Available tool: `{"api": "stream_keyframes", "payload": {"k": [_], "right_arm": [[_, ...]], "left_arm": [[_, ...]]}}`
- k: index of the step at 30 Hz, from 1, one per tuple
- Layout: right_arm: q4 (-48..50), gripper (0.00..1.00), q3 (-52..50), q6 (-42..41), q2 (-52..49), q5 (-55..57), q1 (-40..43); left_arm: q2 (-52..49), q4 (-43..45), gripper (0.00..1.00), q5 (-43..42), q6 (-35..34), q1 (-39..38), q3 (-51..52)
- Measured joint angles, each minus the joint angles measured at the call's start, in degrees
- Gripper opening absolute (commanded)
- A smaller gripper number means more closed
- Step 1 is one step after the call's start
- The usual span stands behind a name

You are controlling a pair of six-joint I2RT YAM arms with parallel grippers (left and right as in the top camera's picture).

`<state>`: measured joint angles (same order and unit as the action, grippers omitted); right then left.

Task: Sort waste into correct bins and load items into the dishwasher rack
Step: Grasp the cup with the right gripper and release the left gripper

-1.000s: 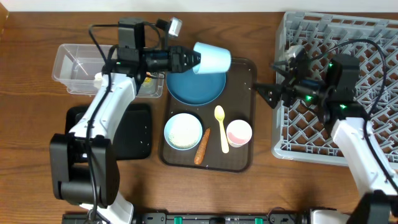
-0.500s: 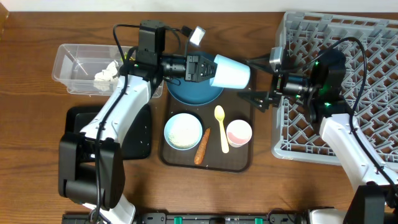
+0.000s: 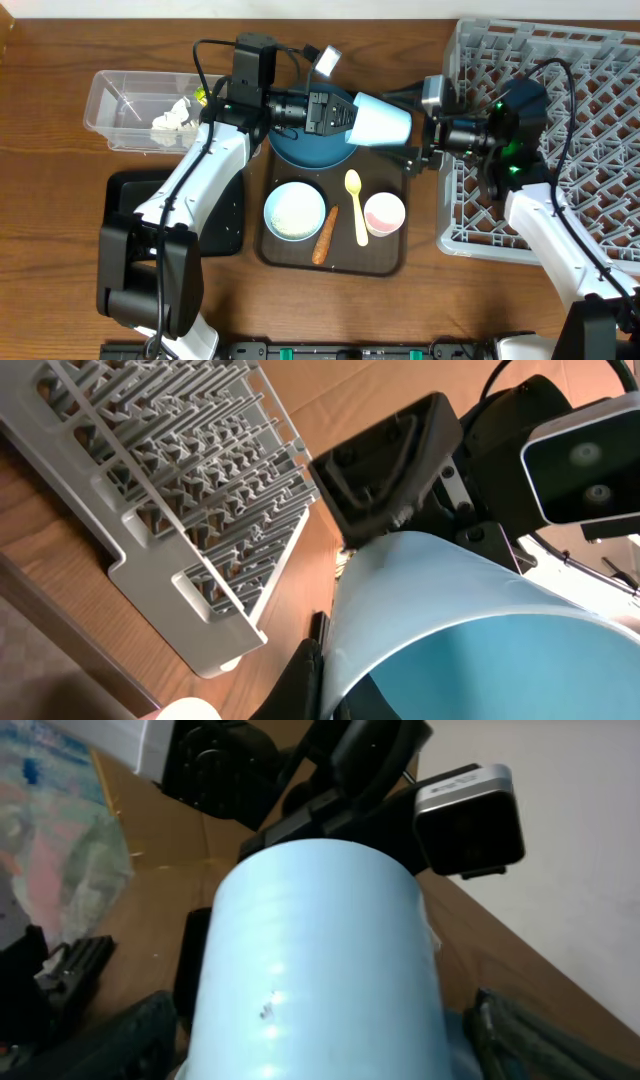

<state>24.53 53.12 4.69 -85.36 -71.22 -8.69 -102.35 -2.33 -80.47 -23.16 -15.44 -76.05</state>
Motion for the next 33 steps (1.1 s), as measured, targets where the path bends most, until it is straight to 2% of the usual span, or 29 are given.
{"api": "stream_keyframes", "payload": {"k": [9, 23, 26, 28, 33], "right_arm": [[0.0, 0.77, 0.0, -0.5, 0.0, 0.1, 0.0], [-1.4, 0.73, 0.0, -0.5, 0.0, 0.6, 0.0], [-1.4, 0.75, 0.0, -0.5, 0.0, 0.7, 0.0], [-1.5, 0.85, 0.0, -0.8, 0.0, 0.7, 0.0], [-1.1, 0.86, 0.0, -0.7, 0.0, 0.7, 0.0]], "left_arm": [[0.0, 0.0, 0.06, -0.2, -0.6, 0.0, 0.0], [0.0, 5.0, 0.06, -0.2, -3.9, 0.0, 0.0], [0.0, 5.0, 0.06, -0.2, -4.1, 0.0, 0.0], [0.0, 5.0, 0.06, -0.2, -4.1, 0.0, 0.0], [0.0, 5.1, 0.06, -0.2, -4.1, 0.0, 0.0]]}}
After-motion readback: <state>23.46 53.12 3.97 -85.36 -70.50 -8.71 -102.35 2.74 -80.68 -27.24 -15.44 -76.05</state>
